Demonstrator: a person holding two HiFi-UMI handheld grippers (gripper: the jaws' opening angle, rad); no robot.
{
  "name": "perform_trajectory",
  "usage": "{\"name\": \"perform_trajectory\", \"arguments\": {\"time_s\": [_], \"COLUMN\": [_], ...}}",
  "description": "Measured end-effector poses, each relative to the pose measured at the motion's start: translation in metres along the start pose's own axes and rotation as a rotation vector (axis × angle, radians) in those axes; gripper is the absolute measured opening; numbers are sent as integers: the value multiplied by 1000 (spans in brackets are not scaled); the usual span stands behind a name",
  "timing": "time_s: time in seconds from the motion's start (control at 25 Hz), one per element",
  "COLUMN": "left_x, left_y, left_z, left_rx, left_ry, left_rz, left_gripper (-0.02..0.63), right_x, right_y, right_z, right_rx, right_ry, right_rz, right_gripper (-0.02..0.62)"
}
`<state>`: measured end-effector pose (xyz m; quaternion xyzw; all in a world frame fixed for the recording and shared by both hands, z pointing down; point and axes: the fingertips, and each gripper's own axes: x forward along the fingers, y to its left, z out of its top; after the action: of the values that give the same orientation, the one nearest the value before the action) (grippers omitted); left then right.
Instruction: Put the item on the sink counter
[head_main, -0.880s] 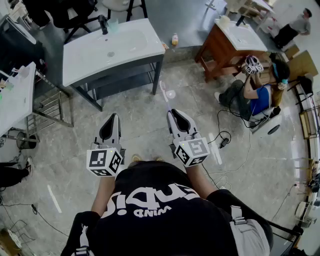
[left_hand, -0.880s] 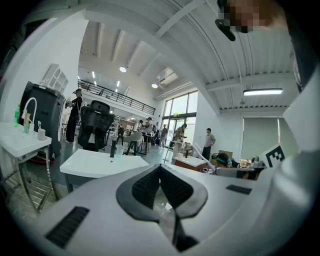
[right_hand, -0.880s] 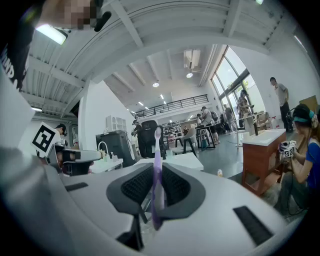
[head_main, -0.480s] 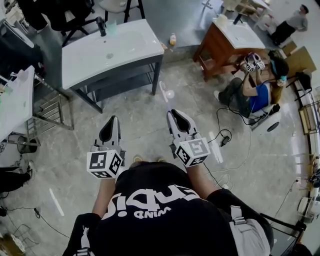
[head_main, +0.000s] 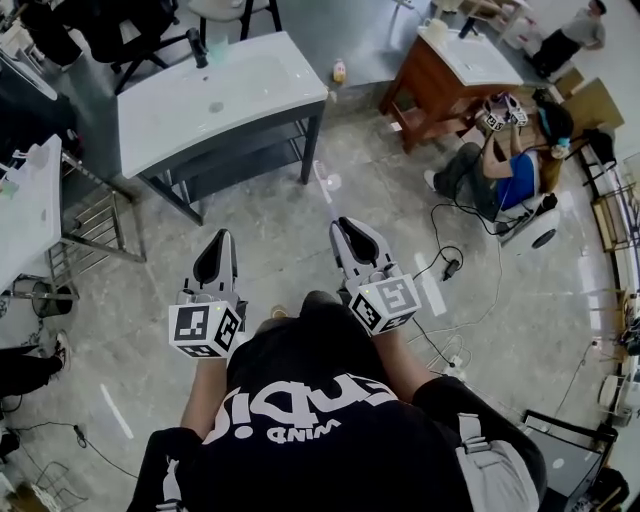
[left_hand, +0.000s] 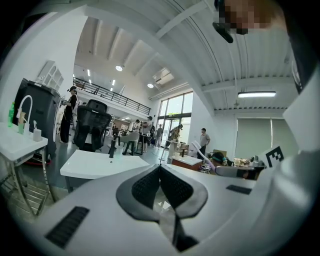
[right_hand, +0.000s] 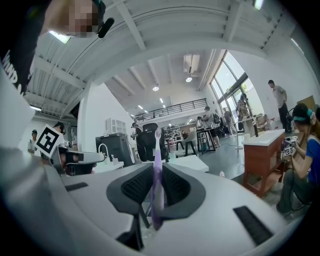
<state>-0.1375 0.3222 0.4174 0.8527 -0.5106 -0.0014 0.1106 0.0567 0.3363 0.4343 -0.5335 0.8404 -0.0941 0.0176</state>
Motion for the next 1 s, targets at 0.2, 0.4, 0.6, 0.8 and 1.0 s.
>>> {"name": "perform_trajectory", "arguments": {"time_s": [0.2, 0.4, 0.6, 0.8, 1.0], "left_x": [-7, -2, 12, 36, 62], "left_y": [9, 10, 15, 25, 37], "left_z": [0, 0, 0, 1, 2], "left_rx": [-8, -5, -6, -1, -2], "left_ry": [1, 3, 9, 12, 19], "left_rz": [-15, -30, -32, -34, -34], "left_gripper": [20, 20, 20, 20, 20], "right_x": [1, 6, 17, 39, 65], "right_y": [14, 15, 7, -9, -26], "right_z": [-1, -4, -5, -5, -2], "right_rx": [-16, 0, 7, 15, 21], "right_ry": [1, 0, 2, -2, -3], "right_rz": [-13, -15, -21, -25, -30], "right_gripper": [69, 69, 69, 69, 69]}}
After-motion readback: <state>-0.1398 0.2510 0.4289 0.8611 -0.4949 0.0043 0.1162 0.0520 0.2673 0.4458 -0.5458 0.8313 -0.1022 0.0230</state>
